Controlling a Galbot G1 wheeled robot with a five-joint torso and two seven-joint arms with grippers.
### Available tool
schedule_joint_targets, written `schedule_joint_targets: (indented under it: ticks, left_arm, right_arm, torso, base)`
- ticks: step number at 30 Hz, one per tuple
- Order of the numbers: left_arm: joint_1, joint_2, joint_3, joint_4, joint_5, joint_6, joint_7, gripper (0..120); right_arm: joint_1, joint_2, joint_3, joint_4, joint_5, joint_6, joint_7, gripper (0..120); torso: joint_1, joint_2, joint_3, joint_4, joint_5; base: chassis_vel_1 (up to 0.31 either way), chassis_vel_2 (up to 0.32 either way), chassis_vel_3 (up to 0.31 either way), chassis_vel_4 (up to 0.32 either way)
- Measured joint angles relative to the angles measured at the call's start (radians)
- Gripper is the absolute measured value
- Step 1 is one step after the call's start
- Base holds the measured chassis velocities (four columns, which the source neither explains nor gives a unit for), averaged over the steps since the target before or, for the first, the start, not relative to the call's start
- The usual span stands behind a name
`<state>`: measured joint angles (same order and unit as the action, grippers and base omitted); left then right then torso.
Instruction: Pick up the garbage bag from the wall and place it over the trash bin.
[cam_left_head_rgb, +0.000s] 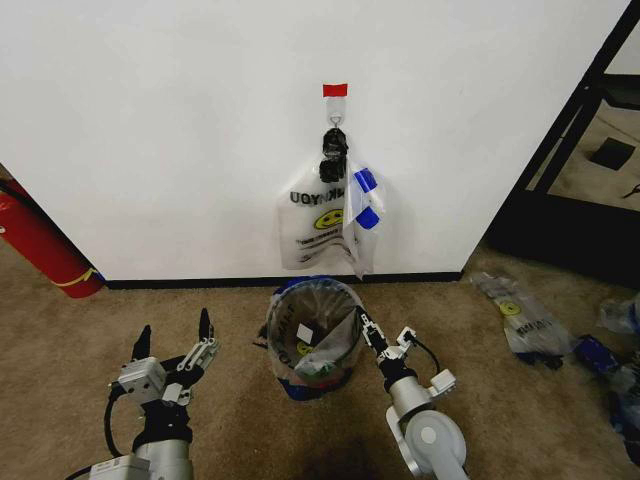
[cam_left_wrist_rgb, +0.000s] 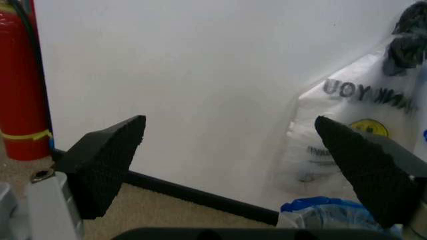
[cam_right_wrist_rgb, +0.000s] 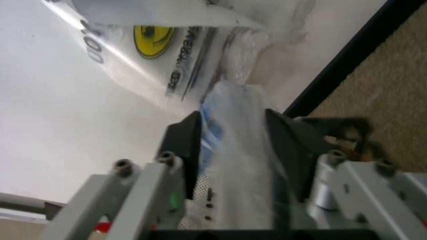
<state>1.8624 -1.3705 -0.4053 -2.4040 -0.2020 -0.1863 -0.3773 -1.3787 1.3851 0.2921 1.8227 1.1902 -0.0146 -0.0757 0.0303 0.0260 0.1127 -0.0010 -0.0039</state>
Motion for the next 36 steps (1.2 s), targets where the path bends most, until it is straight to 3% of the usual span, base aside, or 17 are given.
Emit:
schedule_joint_targets:
  ticks: [10,17,25,32,36]
  left_arm:
    - [-0.008,0.001,0.027,0.002,0.005,0.019,-0.010,100]
    - [-0.014,0.006,0.035,0.002,0.008,0.026,-0.013,100]
    - [-0.028,0.010,0.062,0.024,0.039,0.031,-0.013,100]
    - [-0.059,0.032,0.045,0.083,0.093,-0.011,-0.006,100]
    - [-0.080,0.034,0.032,0.126,0.124,-0.047,0.004,100]
  right_arm:
    - [-0.017,-0.020,0.009,0.028,-0.041,0.009,0.015,73]
    - [-0.042,-0.037,0.024,0.052,-0.154,0.033,0.046,97]
    - [-0.084,-0.063,0.069,0.101,-0.360,0.068,0.087,100]
    - [-0.167,-0.060,0.120,0.181,-0.651,0.224,0.125,100]
    - [-0.301,-0.046,0.191,0.239,-0.874,0.347,0.127,100]
  torso:
    - [0.000,0.000,0.000,0.0001,0.0000]
    - [0.000,0.000,0.000,0.0001,0.0000]
    - [0.000,0.000,0.000,0.0001,0.0000]
    - [0.000,0.000,0.000,0.0003,0.0000]
    - [0.000,0.000,0.000,-0.0001,-0.0001]
  base:
    - [0.000,0.000,0.000,0.000]
    - [0.000,0.000,0.000,0.000]
    - [0.000,0.000,0.000,0.000]
    - [0.000,0.000,0.000,0.000]
    - [0.000,0.000,0.000,0.000]
